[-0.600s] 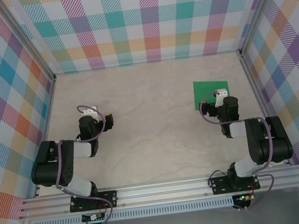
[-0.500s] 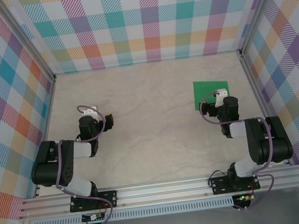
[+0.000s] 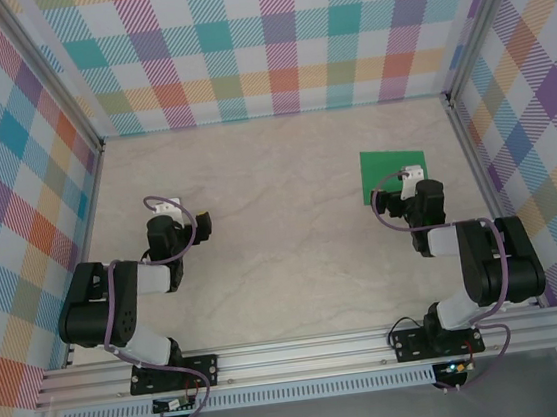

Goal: Fold a paper plane with a square sheet of paper (pick it up from the middle)
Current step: Move the square sheet of paper to the center of the table.

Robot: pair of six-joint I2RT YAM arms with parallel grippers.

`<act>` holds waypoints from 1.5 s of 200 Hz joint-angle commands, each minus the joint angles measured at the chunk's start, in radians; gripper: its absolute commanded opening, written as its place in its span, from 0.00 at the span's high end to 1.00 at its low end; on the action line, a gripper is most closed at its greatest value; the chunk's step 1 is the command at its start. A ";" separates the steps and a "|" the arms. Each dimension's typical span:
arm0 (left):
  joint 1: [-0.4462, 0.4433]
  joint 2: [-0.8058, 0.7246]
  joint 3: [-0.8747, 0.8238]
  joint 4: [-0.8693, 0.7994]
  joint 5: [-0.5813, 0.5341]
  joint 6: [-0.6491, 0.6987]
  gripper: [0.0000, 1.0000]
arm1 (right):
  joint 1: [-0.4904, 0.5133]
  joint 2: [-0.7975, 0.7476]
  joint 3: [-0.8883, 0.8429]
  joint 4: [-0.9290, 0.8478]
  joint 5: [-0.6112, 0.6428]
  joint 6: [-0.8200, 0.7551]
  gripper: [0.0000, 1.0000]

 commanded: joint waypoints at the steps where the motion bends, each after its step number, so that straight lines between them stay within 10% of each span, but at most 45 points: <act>1: 0.018 -0.073 -0.025 0.020 -0.018 -0.022 0.00 | -0.007 -0.026 0.053 -0.041 -0.029 -0.013 0.00; 62: 0.021 -0.461 0.041 -0.430 -0.021 -0.222 0.00 | -0.007 -0.105 0.387 -0.836 -0.116 0.150 0.00; 104: 0.022 -0.437 0.272 -0.933 -0.042 -0.507 0.00 | -0.006 0.062 0.552 -1.023 -0.249 0.372 0.00; 149: 0.009 -0.333 0.284 -0.822 0.281 -0.628 0.00 | -0.006 0.165 0.644 -1.074 -0.319 0.419 0.03; 220: -0.239 -0.095 0.447 -0.919 0.218 -0.588 0.00 | 0.006 0.301 0.802 -1.178 -0.250 0.419 0.10; 300: -0.294 -0.023 0.463 -0.895 0.231 -0.595 0.00 | 0.042 0.531 1.056 -1.283 -0.247 0.379 0.14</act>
